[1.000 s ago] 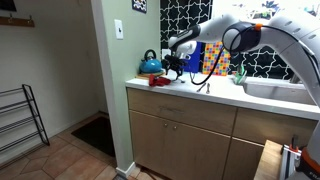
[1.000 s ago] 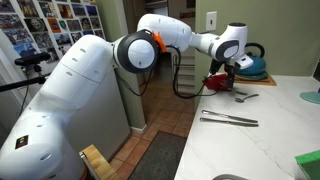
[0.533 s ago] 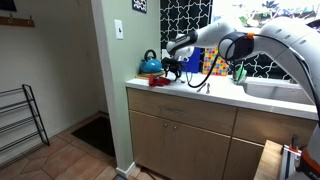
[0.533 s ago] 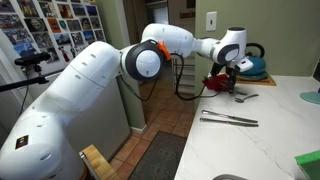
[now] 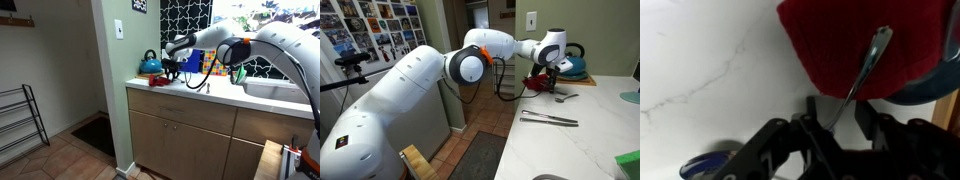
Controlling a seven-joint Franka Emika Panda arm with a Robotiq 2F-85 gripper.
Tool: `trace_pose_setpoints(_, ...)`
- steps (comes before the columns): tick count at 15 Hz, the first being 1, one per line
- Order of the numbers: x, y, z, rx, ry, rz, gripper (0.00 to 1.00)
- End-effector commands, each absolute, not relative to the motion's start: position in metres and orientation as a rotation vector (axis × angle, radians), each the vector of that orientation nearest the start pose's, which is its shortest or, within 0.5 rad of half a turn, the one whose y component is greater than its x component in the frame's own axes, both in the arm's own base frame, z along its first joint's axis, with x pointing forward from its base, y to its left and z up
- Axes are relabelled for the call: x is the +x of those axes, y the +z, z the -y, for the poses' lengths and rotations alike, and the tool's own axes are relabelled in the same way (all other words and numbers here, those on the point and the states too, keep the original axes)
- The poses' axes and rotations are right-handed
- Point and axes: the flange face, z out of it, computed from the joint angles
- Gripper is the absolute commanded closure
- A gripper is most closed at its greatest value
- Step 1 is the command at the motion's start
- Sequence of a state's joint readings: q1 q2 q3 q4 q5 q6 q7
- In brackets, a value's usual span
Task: Move the folk next to the knife to the right
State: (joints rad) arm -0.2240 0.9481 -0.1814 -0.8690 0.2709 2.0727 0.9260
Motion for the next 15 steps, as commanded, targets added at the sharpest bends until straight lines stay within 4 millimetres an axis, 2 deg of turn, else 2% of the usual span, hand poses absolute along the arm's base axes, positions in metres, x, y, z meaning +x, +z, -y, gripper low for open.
trace_pose_setpoints(1, 0.776, 0.36, 0.246, -2.312, -0.33, -1.85, 0.85)
trace_pose_setpoints(3, 0.777, 0.362, 0.246, -2.313, -0.333, -1.858, 0.99)
trace_pose_setpoints(4, 0.776, 0.362, 0.246, -2.314, -0.332, -1.864, 1.0)
trace_pose_setpoints(10, 0.772, 0.385, 0.252, -2.297, -0.379, -1.941, 0.99)
trace_pose_setpoints(15, 0.767, 0.415, 0.251, -2.309, -0.414, -1.882, 0.99)
